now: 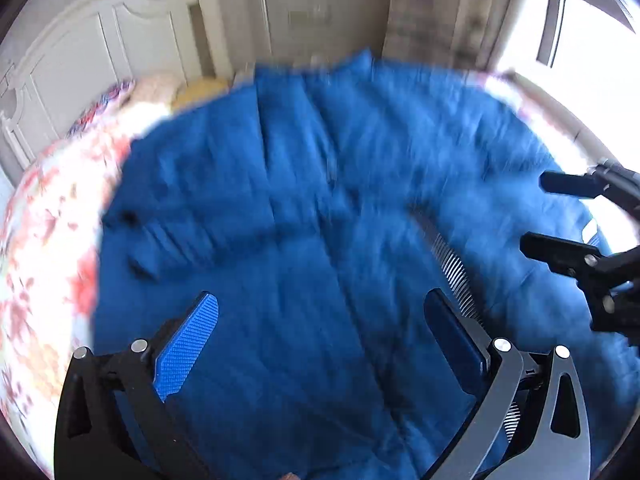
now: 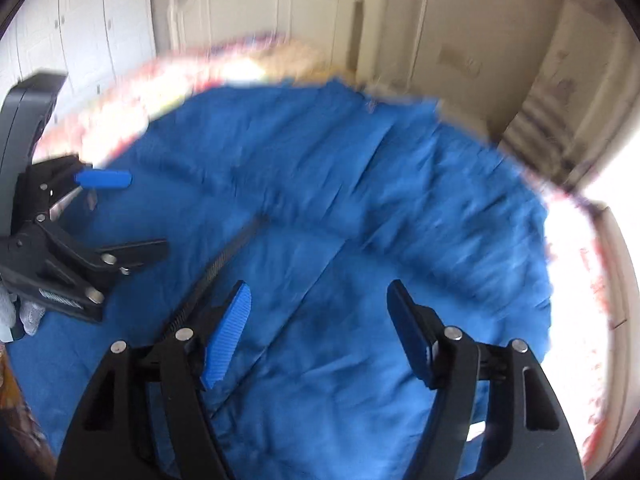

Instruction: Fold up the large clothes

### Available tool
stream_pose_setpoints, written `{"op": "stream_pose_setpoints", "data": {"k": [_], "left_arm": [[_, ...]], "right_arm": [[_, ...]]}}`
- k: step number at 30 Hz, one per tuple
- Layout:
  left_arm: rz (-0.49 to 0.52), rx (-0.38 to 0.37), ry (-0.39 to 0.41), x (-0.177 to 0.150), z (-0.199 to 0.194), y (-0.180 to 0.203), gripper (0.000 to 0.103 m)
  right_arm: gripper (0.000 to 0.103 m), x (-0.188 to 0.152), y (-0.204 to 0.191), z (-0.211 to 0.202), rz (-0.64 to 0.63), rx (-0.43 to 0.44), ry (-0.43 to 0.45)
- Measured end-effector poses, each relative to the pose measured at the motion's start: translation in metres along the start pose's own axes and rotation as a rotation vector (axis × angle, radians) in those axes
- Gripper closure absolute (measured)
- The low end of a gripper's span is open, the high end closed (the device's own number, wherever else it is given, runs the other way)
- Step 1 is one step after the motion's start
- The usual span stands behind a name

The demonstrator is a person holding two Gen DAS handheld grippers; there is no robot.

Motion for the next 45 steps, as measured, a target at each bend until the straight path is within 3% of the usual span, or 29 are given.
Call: {"op": "stream_pose_setpoints", "data": {"k": [1, 3, 5, 8, 10, 11, 12, 13, 15, 17, 19, 21, 24, 26, 27, 30, 32, 34, 36, 38, 40, 45], "left_arm": [[-0.008, -0.01, 0.034, -0.003, 0.002, 0.001, 0.004], [-0.035, -0.028, 0.027, -0.004, -0.001, -0.007, 0.004], [-0.051, 0.014, 0.038, -0.009, -0.016, -0.019, 0.004], [-0.082, 0.08, 0.088, -0.025, -0.044, -0.044, 0.004], [-0.114, 0.147, 0.058, -0.045, -0.041, -0.071, 0.004], [-0.143, 0.135, 0.044, -0.05, -0.036, -0.085, 0.004], [-0.223, 0.052, 0.036, -0.054, -0.033, -0.1, 0.004], [-0.257, 0.043, 0.042, -0.052, -0.035, -0.106, 0.004], [-0.269, 0.122, 0.046, -0.051, -0.038, -0.113, 0.004], [-0.249, 0.185, 0.086, -0.05, -0.054, -0.103, 0.004], [-0.209, 0.102, 0.163, -0.049, -0.08, -0.068, 0.004], [-0.133, 0.053, 0.18, -0.05, -0.092, -0.03, 0.004], [0.003, 0.038, 0.115, -0.062, -0.077, 0.019, 0.004], [0.061, 0.094, 0.055, -0.075, -0.051, 0.038, 0.004], [0.049, 0.086, 0.094, -0.078, -0.051, 0.036, 0.004], [-0.014, 0.038, 0.07, -0.08, -0.051, 0.02, 0.004], [-0.033, 0.058, 0.081, -0.088, -0.064, 0.01, 0.004], [-0.054, 0.066, 0.139, -0.102, -0.089, 0.001, 0.004], [-0.082, 0.125, 0.156, -0.117, -0.101, -0.017, 0.004], [-0.104, 0.189, 0.11, -0.136, -0.092, -0.035, 0.004], [-0.175, 0.103, 0.127, -0.152, -0.089, -0.053, 0.004], [-0.159, 0.172, 0.114, -0.152, -0.103, -0.042, 0.004]], "right_arm": [[0.031, -0.007, -0.002, 0.013, -0.007, -0.003, -0.029], [0.03, -0.011, 0.004, 0.011, 0.034, 0.02, -0.006], [0.031, -0.012, 0.012, -0.002, 0.045, -0.017, -0.02], [0.03, -0.026, 0.039, -0.037, 0.107, -0.086, 0.049], [0.03, -0.05, 0.068, -0.037, 0.182, -0.103, 0.025], [0.029, -0.061, 0.079, -0.028, 0.195, -0.128, -0.012], [0.029, -0.073, 0.086, -0.02, 0.209, -0.123, -0.025], [0.029, -0.079, 0.091, -0.023, 0.243, -0.088, 0.018], [0.029, -0.08, 0.092, -0.03, 0.253, -0.139, 0.006], [0.03, -0.08, 0.082, -0.05, 0.262, -0.2, 0.033], [0.03, -0.076, 0.048, -0.079, 0.203, -0.149, 0.112], [0.029, -0.077, 0.012, -0.093, 0.114, -0.088, 0.131], [0.029, -0.087, -0.03, -0.089, 0.006, -0.022, 0.107], [0.029, -0.104, -0.048, -0.065, -0.063, -0.049, 0.03], [0.027, -0.106, -0.048, -0.064, -0.059, -0.057, 0.056], [0.027, -0.108, -0.04, -0.068, -0.021, -0.026, 0.05], [0.028, -0.11, -0.033, -0.077, -0.006, -0.049, 0.051], [0.028, -0.119, -0.025, -0.094, 0.007, -0.07, 0.084], [0.027, -0.132, -0.005, -0.1, 0.034, -0.072, 0.087], [0.024, -0.151, 0.01, -0.092, 0.04, -0.074, 0.037], [0.023, -0.164, 0.025, -0.092, 0.093, -0.001, 0.081], [0.024, -0.157, 0.017, -0.108, 0.056, -0.118, 0.064]]}}
Point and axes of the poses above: each gripper's, at about its wrist camera, not at the fingertips, and z roughly the way its jaws point, y to its right, x to its top, the point moved 5 cm from there along z, roughly the way its jaws point, and after that the axes turned 3 degrees about -x, right-handed, at the moved point
